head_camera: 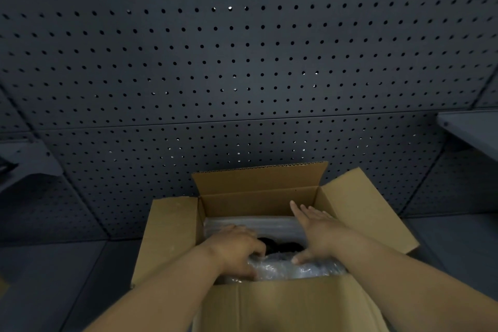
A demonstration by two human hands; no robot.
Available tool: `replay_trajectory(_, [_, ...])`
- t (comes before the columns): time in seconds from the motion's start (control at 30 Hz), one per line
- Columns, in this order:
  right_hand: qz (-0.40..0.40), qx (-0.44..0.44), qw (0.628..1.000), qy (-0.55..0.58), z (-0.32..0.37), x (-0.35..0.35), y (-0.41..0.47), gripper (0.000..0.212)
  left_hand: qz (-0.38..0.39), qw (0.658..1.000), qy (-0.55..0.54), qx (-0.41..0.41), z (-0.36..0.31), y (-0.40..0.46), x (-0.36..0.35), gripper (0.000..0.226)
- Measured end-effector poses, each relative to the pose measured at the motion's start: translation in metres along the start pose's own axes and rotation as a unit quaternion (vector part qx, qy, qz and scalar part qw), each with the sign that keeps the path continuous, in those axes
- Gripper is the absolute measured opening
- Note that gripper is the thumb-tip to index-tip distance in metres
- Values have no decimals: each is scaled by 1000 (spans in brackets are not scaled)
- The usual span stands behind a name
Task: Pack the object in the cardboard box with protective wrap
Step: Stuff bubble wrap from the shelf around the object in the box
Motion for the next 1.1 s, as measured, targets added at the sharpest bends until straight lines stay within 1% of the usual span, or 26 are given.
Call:
replay_trajectory(0.2, [35, 4, 999, 5, 7, -7, 3, 131, 10, 994, -88, 65, 13, 5, 2, 45])
replay_trajectory(0.23, [36, 7, 999, 4, 9, -8, 4, 132, 24, 993, -90, 71, 14, 6, 1, 53])
replay_trajectory(0.33, [36, 11, 999, -6, 13, -9, 8, 135, 81, 992, -45, 80, 20, 7, -9, 91])
replay_trajectory(0.4, [48, 13, 999, -21, 17, -9, 10, 137, 92, 992, -18, 89, 22, 8, -14, 106])
replay_trajectory(0.47, [63, 16, 997, -36, 22, -9, 10, 138, 88, 992, 12, 92, 21, 10, -16, 114])
replay_trajectory(0.57, [63, 20, 996, -60, 29, -7, 8, 138, 60, 993, 60, 79, 15, 13, -16, 118])
replay_trajectory(0.7, [71, 31, 993, -93, 36, -8, 7, 137, 51, 991, 110, 60, 11, 15, -18, 117])
replay_trajectory(0.8, [80, 29, 990, -109, 40, -9, 6, 136, 45, 987, 145, 45, 5, 15, -21, 111])
replay_trajectory(0.93, [71, 24, 988, -132, 46, -9, 3, 131, 13, 984, 174, 40, 2, 13, -27, 95])
replay_trajectory(1.03, [55, 27, 988, -142, 48, -9, 1, 128, 7, 985, 163, 50, 4, 11, -30, 92])
replay_trajectory(1.1, [57, 34, 990, -127, 46, -8, 0, 127, 21, 992, 102, 65, 10, 9, -31, 96])
Point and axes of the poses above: each hand's wrist, its own y-axis towards the middle knuckle, its own x-axis out of the back of the hand, z = x × y, the point moved 6 cm from there along y, towards the middle knuckle, and after that the axes turned 2 degrees about -z, right-handed, at the moved point
